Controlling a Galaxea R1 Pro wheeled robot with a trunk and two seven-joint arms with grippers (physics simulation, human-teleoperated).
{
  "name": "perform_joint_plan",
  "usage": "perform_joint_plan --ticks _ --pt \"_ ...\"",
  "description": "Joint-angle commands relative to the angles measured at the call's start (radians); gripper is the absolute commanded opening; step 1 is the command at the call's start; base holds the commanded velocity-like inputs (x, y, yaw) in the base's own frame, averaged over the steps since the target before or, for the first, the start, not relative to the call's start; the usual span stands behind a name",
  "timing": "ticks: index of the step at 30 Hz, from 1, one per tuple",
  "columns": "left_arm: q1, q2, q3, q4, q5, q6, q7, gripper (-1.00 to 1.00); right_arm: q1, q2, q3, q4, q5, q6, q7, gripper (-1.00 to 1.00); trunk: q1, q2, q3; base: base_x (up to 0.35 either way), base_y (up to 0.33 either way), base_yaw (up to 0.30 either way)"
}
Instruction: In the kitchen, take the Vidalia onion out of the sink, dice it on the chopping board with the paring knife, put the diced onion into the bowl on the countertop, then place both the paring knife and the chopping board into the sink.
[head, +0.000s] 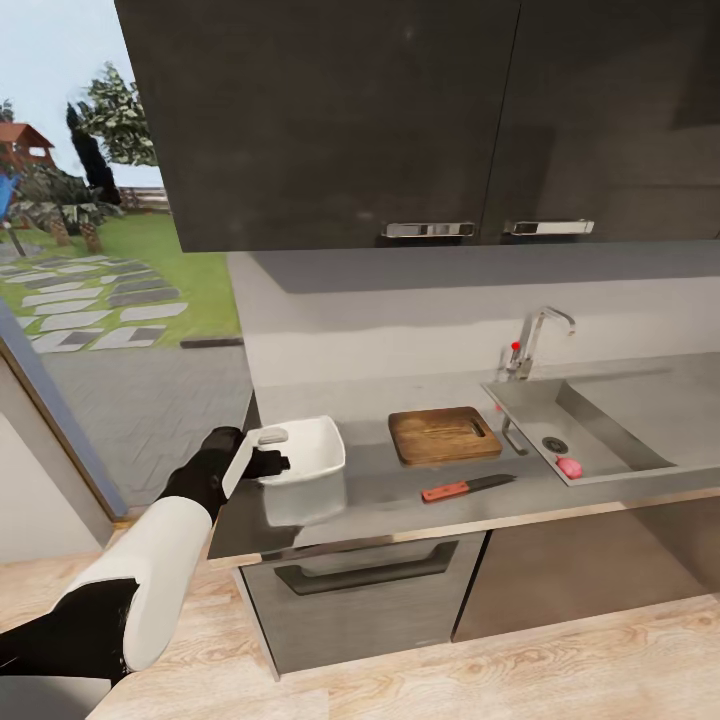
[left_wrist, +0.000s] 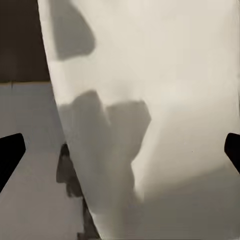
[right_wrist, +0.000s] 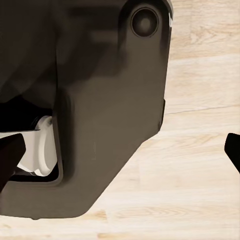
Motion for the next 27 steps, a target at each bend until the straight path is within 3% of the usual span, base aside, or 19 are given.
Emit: perform_joint_plan --ticks 1,16,21,23,24,27 --pt "-0.001 -0.001 0.006 -0.001 0.000 0.005 0.003 1.00 -0.001 0.000 0.008 0.001 -0.005 -0.004 0.001 1.00 0.001 -0.002 -0.002 0.000 0.000 0.000" --pt "-0.001 -0.001 0.008 -0.053 0.000 0.006 0.004 1.00 -0.001 -0.001 0.008 0.001 -0.005 -0.004 0.001 1.00 0.001 -0.002 -0.002 0.000 0.000 0.000" --pt "-0.001 0.004 0.009 -0.214 0.000 0.073 0.004 1.00 -0.001 0.000 0.008 0.001 -0.005 -0.005 0.001 1.00 0.001 -0.002 -0.002 0.000 0.000 0.000" --pt "-0.001 0.006 0.008 -0.354 0.001 0.146 0.004 1.00 -0.001 0.000 0.008 0.001 -0.005 -0.005 0.001 1.00 0.001 -0.002 -0.002 0.000 0.000 0.000" --pt "-0.001 0.008 0.006 -0.507 0.003 0.177 0.004 1.00 -0.001 0.000 0.008 0.000 -0.005 -0.005 0.001 1.00 0.001 -0.002 -0.002 0.000 0.000 0.000" --pt "-0.001 0.009 0.005 -0.605 0.004 0.191 0.004 1.00 -0.001 0.000 0.007 0.000 -0.005 -0.005 0.001 1.00 0.001 -0.002 -0.002 0.000 0.000 0.000"
